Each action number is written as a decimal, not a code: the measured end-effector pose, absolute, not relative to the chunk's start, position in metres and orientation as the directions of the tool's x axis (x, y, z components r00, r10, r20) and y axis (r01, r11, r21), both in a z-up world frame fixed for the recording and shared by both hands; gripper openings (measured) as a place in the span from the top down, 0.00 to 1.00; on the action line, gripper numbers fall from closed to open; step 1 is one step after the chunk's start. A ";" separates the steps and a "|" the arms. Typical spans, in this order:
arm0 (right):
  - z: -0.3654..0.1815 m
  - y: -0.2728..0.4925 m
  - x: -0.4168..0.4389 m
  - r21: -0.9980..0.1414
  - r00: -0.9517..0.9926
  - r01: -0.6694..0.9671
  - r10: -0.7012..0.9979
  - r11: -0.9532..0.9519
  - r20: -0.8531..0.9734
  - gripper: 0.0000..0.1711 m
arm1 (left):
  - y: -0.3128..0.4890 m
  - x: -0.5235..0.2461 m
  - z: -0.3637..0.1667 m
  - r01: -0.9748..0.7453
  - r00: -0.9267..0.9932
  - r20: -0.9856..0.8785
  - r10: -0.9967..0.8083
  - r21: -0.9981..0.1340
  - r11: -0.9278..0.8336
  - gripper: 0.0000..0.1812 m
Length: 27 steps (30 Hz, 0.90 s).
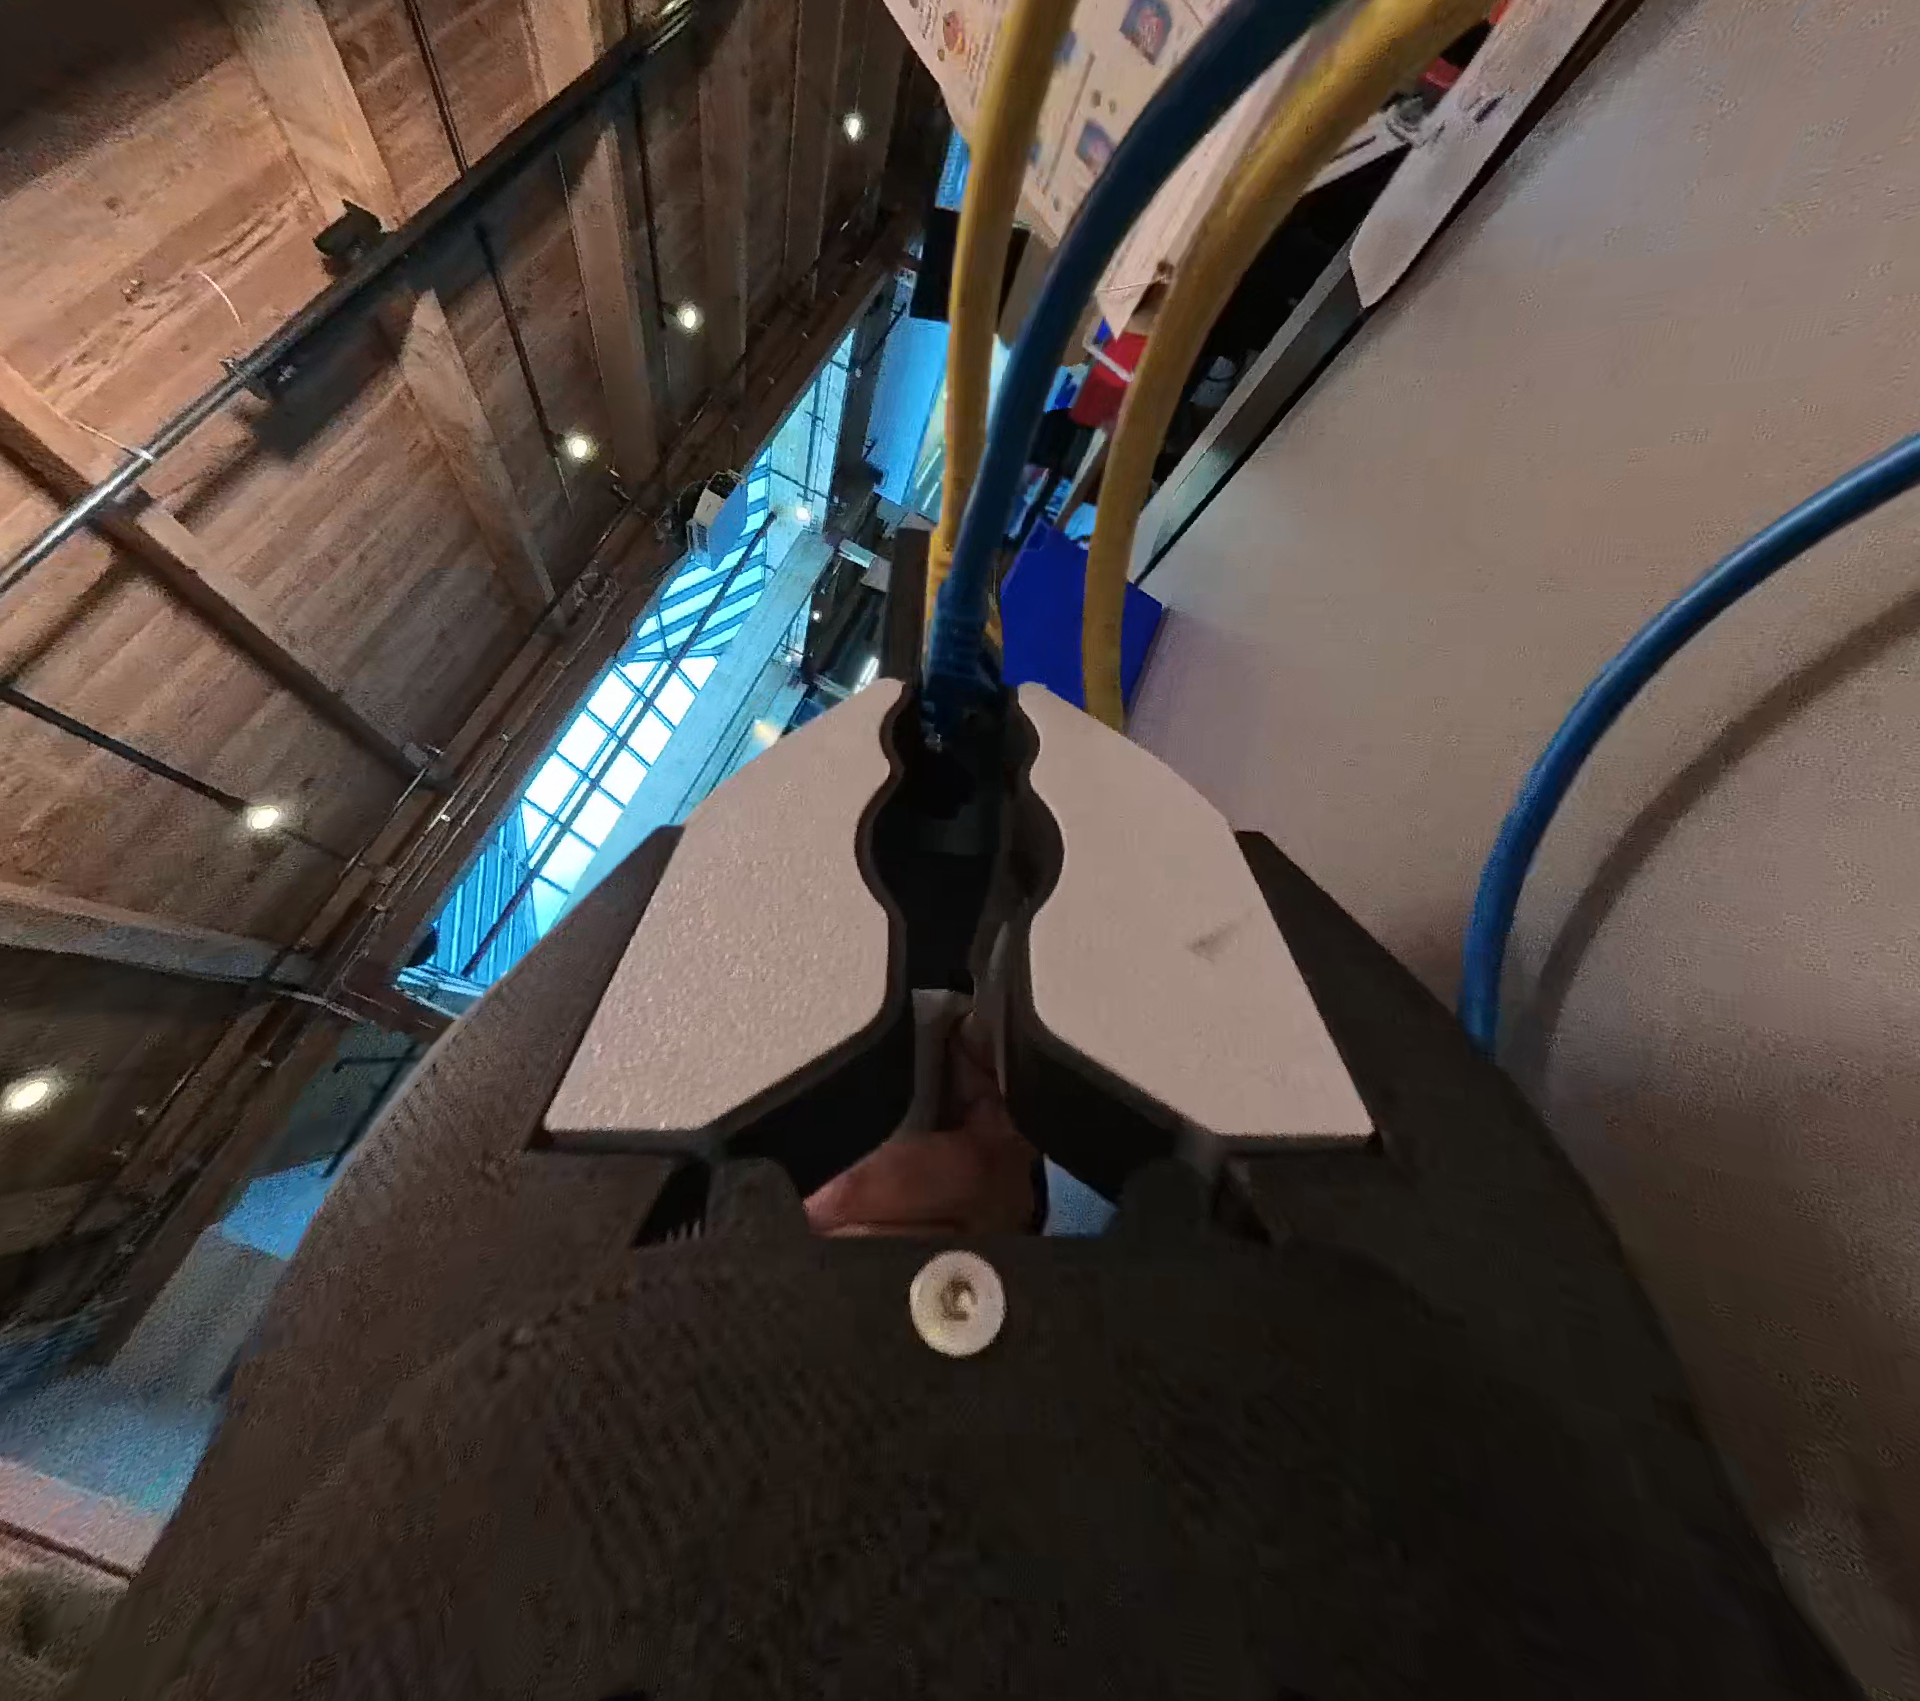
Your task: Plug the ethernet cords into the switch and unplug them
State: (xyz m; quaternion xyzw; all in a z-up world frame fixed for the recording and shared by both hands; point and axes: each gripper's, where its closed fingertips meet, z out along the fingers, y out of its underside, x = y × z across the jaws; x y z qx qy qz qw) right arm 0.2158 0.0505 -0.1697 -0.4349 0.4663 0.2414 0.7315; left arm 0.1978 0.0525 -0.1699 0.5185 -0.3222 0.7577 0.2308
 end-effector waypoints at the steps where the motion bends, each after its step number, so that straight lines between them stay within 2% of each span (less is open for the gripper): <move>1: -0.169 0.050 0.216 -0.402 0.443 -0.759 -0.047 0.512 -0.895 0.91 | 0.053 0.198 -0.169 -0.680 -0.357 0.934 0.017 -0.248 -0.690 0.85; 16: -0.170 0.048 0.214 -0.366 0.427 -0.766 -0.007 0.528 -0.904 0.91 | 0.053 0.199 -0.168 -0.666 -0.357 0.934 0.027 -0.234 -0.708 0.85; 27: -0.171 0.053 0.215 -0.345 0.419 -0.788 0.034 0.509 -0.907 0.92 | 0.058 0.201 -0.171 -0.643 -0.379 0.925 -0.026 -0.284 -0.711 0.85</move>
